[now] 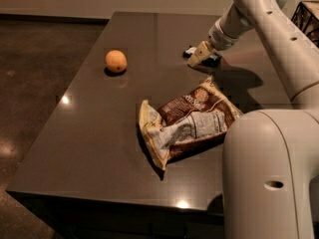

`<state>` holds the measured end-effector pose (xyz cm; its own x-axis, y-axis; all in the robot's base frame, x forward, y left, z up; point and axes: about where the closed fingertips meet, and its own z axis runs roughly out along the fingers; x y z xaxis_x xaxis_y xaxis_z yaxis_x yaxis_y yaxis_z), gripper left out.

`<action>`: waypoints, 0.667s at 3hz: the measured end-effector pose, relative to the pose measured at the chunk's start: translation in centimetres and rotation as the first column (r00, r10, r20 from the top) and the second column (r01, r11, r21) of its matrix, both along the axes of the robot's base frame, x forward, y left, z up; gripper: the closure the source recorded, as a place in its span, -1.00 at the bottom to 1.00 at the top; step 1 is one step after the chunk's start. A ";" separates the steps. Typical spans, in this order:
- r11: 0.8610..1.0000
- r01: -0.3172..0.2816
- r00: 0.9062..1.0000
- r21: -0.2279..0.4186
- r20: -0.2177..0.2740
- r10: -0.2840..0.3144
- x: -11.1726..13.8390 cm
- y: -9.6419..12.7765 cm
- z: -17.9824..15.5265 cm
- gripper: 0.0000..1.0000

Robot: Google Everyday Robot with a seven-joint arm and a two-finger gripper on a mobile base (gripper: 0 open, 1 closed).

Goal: Pick rxbar blueberry

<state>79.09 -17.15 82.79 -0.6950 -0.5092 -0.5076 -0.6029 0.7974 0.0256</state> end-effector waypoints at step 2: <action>1.000 -0.005 1.000 0.006 -0.007 0.005 -0.1 0.0 0.8 0.73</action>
Offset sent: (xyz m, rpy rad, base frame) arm -0.0035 -0.0064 0.0110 0.0079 0.0204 0.0224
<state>78.98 -17.13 83.63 -0.6959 -0.5099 -0.5057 -0.6068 0.7941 0.0343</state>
